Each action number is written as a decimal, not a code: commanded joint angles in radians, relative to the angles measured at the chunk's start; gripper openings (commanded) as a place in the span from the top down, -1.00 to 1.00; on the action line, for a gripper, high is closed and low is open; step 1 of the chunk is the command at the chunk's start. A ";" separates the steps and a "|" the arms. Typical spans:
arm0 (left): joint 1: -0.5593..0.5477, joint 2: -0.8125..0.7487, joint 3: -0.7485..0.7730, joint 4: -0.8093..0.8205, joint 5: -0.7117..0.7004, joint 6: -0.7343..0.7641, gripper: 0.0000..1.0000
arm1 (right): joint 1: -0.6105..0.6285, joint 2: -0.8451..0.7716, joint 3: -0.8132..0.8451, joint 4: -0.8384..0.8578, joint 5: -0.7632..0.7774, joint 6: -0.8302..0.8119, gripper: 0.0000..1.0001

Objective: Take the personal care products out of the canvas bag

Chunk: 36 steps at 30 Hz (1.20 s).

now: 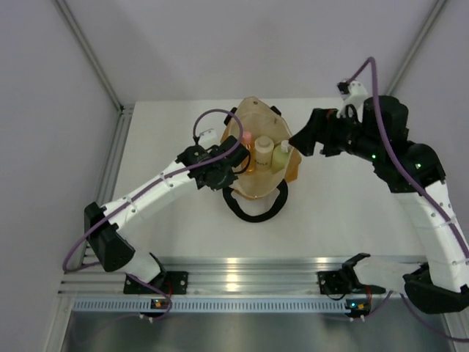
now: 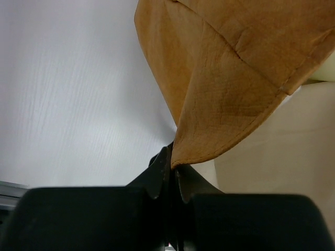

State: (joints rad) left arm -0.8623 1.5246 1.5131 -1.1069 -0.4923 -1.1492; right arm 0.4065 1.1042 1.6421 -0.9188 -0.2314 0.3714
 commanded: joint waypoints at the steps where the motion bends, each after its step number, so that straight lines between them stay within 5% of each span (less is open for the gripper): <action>1: -0.001 -0.035 -0.024 -0.007 -0.037 -0.037 1.00 | 0.197 0.089 0.091 0.077 0.183 0.020 -0.72; 8: -0.001 -0.096 -0.062 -0.010 -0.098 -0.098 1.00 | 0.392 0.287 0.162 0.129 0.371 0.049 -0.65; 14: 0.000 -0.109 -0.065 -0.010 -0.121 -0.130 1.00 | 0.425 0.434 0.182 0.176 0.506 0.081 -0.58; 24: 0.000 -0.132 -0.119 -0.008 -0.114 -0.227 1.00 | 0.423 0.706 0.315 0.201 0.488 0.035 -0.39; 36: 0.005 -0.132 -0.105 -0.007 -0.118 -0.262 1.00 | 0.425 0.845 0.354 0.300 0.484 -0.005 -0.15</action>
State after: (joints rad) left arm -0.8635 1.4178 1.4094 -1.0912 -0.5701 -1.3861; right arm 0.8204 1.9343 1.9339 -0.7219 0.2424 0.3901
